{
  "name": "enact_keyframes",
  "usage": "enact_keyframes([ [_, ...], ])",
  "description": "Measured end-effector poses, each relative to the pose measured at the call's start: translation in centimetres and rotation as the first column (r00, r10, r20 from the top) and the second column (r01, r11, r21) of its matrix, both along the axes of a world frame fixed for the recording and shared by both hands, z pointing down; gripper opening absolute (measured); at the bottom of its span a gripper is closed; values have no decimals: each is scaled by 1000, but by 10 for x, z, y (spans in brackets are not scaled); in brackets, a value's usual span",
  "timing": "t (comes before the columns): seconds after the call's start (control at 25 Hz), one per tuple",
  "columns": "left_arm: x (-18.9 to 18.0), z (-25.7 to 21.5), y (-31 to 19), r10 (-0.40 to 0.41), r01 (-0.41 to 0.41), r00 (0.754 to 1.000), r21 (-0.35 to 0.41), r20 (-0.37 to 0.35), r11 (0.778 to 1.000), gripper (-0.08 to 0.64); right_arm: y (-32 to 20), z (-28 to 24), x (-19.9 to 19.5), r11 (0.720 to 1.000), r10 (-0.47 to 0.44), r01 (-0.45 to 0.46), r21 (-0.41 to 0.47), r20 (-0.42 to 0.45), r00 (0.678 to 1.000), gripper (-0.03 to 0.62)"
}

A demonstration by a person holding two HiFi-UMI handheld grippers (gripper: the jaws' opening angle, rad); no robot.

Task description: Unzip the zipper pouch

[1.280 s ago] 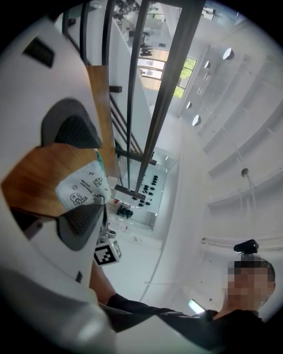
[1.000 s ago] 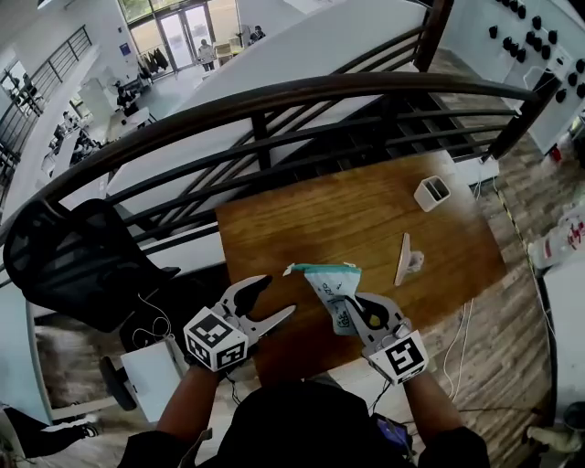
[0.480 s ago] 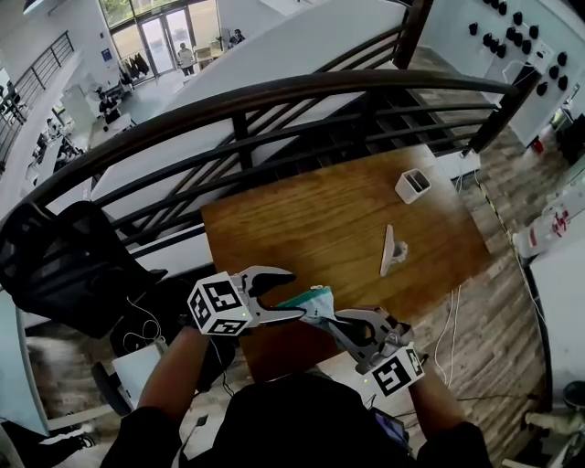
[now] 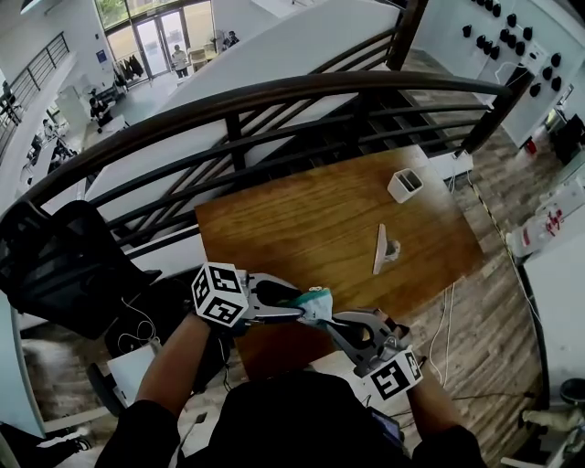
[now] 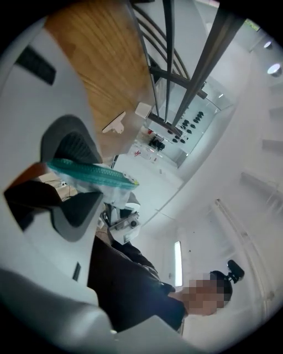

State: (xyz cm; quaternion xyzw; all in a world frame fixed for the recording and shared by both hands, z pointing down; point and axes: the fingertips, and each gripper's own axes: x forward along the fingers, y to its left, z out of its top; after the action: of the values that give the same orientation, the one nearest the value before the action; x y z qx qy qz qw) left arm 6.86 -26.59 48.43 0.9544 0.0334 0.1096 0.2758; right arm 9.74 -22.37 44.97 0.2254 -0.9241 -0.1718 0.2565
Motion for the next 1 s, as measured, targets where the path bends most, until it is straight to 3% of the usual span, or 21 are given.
enact_keyframes([
  [0.2, 4, 5, -5, -35, 34, 999, 27, 23, 999, 73, -3, 3, 5, 999, 34, -34, 0, 3, 999, 5],
  [0.36, 1, 1, -8, -92, 87, 995, 110, 42, 990, 43, -6, 9, 10, 997, 77, -76, -28, 14, 997, 14],
  [0.56, -3, 6, -7, -105, 58, 983, 281, 154, 958, 31, -10, 13, 18, 988, 116, -105, -116, 89, 989, 117],
  [0.68, -8, 11, -5, -119, 32, 970, 376, 211, 926, 31, -16, 9, 16, 982, 135, -109, -154, 167, 977, 129],
  [0.84, -14, 6, 1, -116, 9, 968, 431, 223, 902, 31, -24, 7, 7, 966, 159, -98, -237, 254, 954, 144],
  [1.0, -20, 3, 12, -92, -30, 965, 449, 247, 893, 31, -19, 7, -10, 949, 115, -15, -314, 301, 947, 149],
])
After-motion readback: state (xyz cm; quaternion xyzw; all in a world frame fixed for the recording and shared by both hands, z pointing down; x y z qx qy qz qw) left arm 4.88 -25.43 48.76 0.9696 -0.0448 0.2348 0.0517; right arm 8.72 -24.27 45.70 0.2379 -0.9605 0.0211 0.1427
